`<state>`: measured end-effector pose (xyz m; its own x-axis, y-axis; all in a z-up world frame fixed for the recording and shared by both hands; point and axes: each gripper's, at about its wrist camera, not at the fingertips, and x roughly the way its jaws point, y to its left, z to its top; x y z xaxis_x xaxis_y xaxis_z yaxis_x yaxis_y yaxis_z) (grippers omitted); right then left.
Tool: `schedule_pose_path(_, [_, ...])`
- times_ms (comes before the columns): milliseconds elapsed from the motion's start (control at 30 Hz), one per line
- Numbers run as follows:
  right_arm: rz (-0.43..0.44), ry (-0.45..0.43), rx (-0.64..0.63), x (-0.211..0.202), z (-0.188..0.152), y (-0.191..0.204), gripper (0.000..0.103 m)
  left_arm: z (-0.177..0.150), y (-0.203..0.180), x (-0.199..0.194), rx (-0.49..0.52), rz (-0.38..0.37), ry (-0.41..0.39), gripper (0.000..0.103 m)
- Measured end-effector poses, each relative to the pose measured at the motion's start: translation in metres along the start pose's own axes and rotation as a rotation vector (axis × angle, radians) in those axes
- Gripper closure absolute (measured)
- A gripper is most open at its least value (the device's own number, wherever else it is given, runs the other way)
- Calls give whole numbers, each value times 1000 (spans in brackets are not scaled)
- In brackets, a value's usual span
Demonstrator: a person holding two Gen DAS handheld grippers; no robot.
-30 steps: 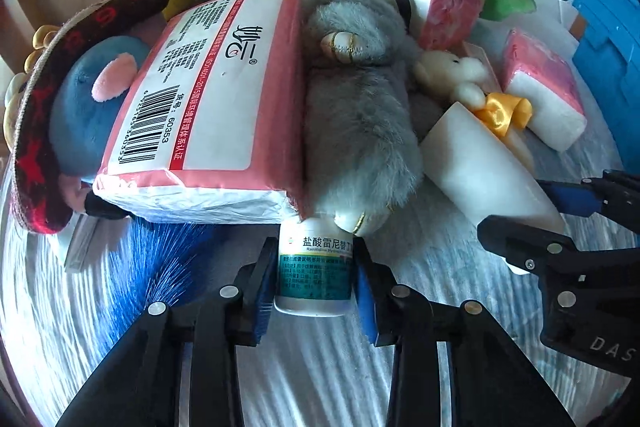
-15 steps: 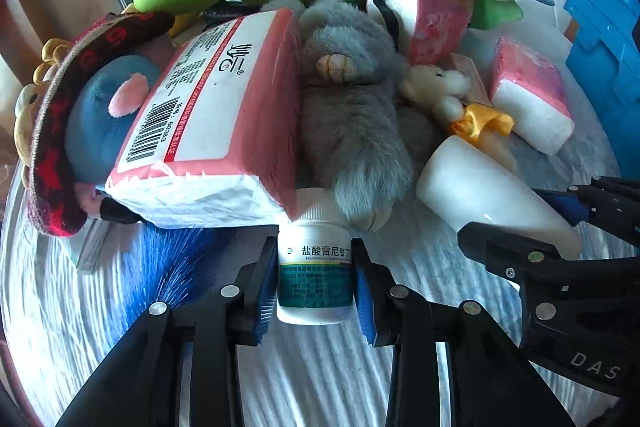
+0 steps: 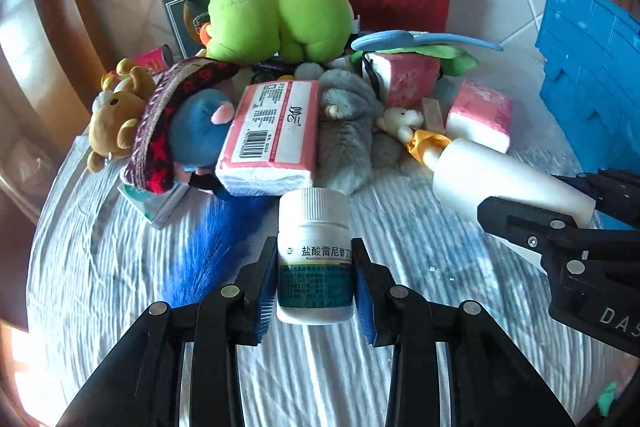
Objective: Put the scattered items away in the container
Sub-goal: 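Lift and carry the pill bottle and white roller over the blue bin, then open both grippers to drop the pill bottle and roller into the bin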
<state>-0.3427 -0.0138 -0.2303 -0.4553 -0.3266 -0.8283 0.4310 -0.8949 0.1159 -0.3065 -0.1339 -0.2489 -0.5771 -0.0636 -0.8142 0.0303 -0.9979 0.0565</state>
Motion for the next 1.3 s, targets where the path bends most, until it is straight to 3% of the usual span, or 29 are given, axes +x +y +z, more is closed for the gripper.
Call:
schedule_pose_path(333, [-72,-156,23,-98,-29,16,59,-12,-2,-68,18,-17,-108,70])
schedule_pose_path(700, [-218,-346,63,-219,-47,22,59,0,-30,-160,63,-123,-228,70])
schedule_pose_path(967, [-369,-495,148,-316,-72,-40,59,18,-148,-213,134,-216,-328,70])
schedule_pose_path(1300, [-490,-552,208,-404,-132,-186,59,38,-300,-275,219,-326,-439,70])
